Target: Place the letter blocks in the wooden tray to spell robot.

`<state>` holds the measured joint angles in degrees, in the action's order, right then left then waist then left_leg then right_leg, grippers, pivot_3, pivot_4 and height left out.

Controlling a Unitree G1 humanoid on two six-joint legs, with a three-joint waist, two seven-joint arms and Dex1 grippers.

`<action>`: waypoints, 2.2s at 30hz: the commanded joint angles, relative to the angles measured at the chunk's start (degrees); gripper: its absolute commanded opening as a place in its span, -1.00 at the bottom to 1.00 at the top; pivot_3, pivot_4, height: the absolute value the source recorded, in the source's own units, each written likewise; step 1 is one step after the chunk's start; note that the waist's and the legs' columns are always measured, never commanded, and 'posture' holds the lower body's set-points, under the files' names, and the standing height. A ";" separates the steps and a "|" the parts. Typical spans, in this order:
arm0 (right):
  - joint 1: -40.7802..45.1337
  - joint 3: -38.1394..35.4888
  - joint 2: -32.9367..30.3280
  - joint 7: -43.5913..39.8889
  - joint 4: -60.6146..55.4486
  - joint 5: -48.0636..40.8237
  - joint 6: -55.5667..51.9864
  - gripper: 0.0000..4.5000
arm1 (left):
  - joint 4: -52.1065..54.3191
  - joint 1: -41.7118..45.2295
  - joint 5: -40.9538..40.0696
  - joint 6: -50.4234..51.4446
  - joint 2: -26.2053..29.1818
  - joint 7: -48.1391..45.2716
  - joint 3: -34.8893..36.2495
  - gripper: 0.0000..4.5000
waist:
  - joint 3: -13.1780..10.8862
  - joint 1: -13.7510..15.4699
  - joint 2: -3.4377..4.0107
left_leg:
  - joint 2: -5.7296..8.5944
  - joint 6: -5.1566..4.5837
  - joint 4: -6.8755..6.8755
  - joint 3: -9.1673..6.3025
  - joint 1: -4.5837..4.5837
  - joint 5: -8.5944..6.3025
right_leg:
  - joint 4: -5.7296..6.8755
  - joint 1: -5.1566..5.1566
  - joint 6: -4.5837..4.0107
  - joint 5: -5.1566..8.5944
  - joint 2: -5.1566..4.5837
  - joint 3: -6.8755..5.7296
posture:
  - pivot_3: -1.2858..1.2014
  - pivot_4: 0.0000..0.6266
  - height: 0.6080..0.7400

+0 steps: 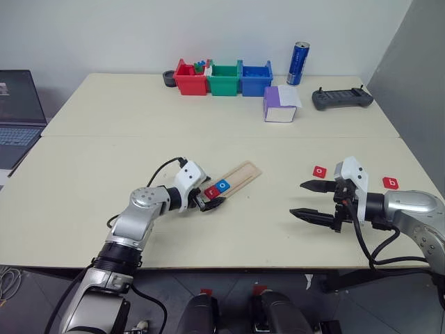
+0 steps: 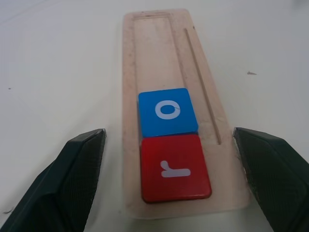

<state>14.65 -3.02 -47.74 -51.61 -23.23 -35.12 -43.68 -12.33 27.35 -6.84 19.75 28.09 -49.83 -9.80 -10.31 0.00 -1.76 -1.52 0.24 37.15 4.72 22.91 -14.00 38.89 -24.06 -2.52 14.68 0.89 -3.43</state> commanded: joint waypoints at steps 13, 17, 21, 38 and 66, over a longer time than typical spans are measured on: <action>0.65 -0.67 0.24 0.11 -0.62 0.02 0.48 1.00 | -0.40 0.49 -0.29 2.98 -0.50 -0.82 0.36 0.91 | 0.00 0.00 0.00 | 0.00 0.00 0.00 0.00 -0.01 0.00 | 0.00 0.01 0.00 0.00 0.00 0.00 | 0.03 -0.52 1.00; 0.72 -1.04 -0.18 -0.22 -0.07 0.17 0.72 1.00 | 0.45 -0.21 -0.33 3.47 -0.37 -1.18 0.20 0.51 | 0.00 -0.01 0.00 | 0.00 0.00 0.00 0.00 -0.02 0.00 | 0.00 0.01 0.00 0.00 0.00 0.00 | 0.03 -0.52 1.00; 1.05 -1.39 -0.79 -0.63 1.18 0.67 1.18 1.00 | 0.50 -0.03 -0.27 2.77 -0.20 -2.47 -0.41 0.51 | 0.00 -0.01 0.00 | 0.00 0.00 0.00 0.00 -0.01 0.00 | 0.00 0.01 0.00 0.00 0.00 0.00 | 0.03 -0.52 1.00; -12.43 -14.41 -10.11 -6.01 3.28 2.07 4.70 1.00 | -2.81 6.74 2.60 -12.94 0.14 -19.78 -9.70 0.51 | -0.01 0.23 -0.01 | 0.03 0.00 -0.01 0.00 0.01 0.00 | -0.05 0.00 0.00 0.00 0.03 0.00 | 0.03 -0.52 1.00; -13.99 -14.51 -8.69 -3.61 -1.30 1.25 1.60 1.00 | -3.34 7.64 3.85 -10.59 -3.91 -18.62 -10.24 0.51 | -0.04 0.00 -0.07 | 0.04 0.00 -0.01 -0.06 0.04 0.00 | -0.09 0.01 0.01 0.00 0.05 -0.02 | 0.03 -0.52 1.00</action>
<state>0.02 -16.78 -56.44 -55.14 -23.82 -32.96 -42.06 -18.17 35.02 -2.88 9.42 23.98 -69.04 -20.62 -10.35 0.00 -1.83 -1.49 0.24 37.14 4.66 22.95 -14.00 38.80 -24.05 -2.51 14.68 0.94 -3.45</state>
